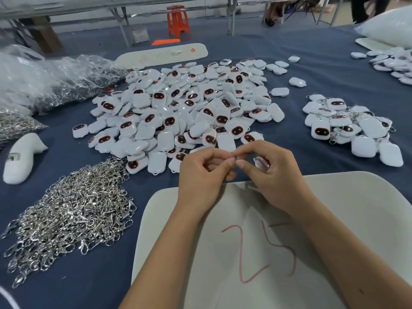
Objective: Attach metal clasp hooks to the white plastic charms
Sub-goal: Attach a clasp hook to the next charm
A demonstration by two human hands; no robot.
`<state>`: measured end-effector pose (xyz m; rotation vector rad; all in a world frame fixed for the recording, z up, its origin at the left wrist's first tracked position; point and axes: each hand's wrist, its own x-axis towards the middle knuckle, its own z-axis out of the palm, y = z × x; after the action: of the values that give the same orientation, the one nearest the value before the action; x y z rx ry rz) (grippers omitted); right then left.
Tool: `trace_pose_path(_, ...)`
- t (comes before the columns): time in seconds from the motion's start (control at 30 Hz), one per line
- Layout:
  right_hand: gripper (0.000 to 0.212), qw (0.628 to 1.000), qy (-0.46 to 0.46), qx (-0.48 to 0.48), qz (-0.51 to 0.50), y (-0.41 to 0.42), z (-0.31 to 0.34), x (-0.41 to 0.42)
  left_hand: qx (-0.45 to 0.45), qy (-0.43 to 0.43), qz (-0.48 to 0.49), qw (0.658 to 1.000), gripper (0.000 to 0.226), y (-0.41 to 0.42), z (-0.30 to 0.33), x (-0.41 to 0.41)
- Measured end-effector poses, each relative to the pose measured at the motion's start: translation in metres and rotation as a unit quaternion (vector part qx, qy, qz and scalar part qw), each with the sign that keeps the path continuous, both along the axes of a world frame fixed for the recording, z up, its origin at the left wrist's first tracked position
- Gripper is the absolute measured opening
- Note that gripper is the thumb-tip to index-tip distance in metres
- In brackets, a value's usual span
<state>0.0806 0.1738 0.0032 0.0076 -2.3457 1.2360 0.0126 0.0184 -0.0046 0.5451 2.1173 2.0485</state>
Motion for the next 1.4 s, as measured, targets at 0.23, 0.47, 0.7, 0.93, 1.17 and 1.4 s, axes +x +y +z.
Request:
trace_pose_path(0.23,0.012,1.0,0.011,-0.011,-0.023,0.002,0.001,0.0,-0.002,0.021,0.0,1.0,0.014,0.001,0.002,0.003)
trace_pose_path(0.47,0.011,1.0,0.007,0.014,-0.002,0.001,-0.001,0.0,-0.05,0.114,0.025,0.992,0.026,0.001,0.002,0.005)
trace_pose_path(0.7,0.016,0.999,0.032,-0.01,0.009,0.004,-0.005,-0.003,-0.063,0.143,0.016,0.988,0.024,0.001,0.002,0.006)
trace_pose_path(0.93,0.016,0.994,0.02,-0.109,0.004,0.009,-0.006,-0.005,0.027,0.032,-0.024,0.999,0.016,0.0,0.006,0.004)
trace_pose_path(1.17,0.016,0.989,-0.032,-0.143,0.032,0.008,-0.002,-0.002,0.03,0.047,-0.054,0.997,0.022,0.0,0.01,0.006)
trace_pose_path(1.4,0.014,0.99,-0.028,-0.135,0.03,0.006,0.001,0.001,0.015,0.06,-0.069,0.996,0.025,-0.001,0.009,0.006)
